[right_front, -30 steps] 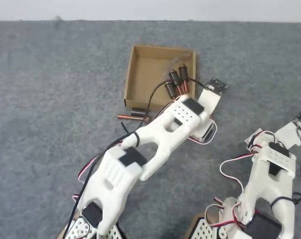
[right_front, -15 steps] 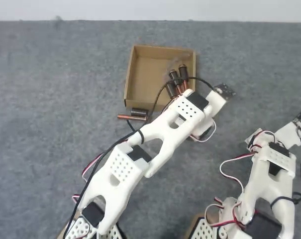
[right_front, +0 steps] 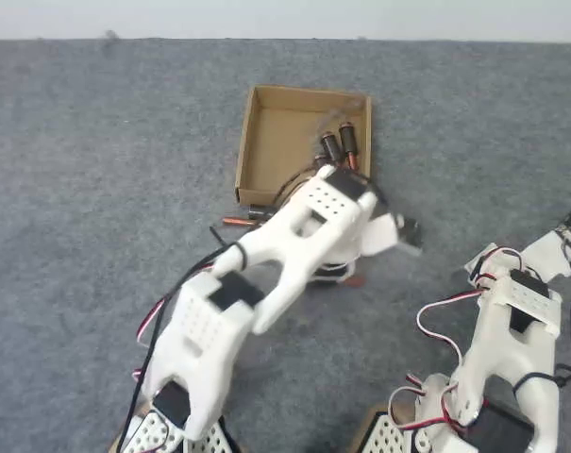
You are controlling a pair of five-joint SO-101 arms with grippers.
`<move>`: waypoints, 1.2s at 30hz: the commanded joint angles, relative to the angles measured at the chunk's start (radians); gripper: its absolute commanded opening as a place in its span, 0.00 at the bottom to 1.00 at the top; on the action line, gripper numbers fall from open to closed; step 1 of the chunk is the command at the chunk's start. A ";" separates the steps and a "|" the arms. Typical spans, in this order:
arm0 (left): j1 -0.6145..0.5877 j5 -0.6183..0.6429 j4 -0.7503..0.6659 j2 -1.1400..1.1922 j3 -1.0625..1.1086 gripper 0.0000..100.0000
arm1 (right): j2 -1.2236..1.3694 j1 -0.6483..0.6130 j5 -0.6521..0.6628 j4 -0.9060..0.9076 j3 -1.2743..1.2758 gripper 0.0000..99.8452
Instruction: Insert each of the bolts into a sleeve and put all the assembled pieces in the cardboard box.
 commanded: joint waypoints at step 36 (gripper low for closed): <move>-0.025 1.237 -0.437 -0.872 0.727 0.10 | -0.050 -0.022 0.014 -0.021 -0.006 0.01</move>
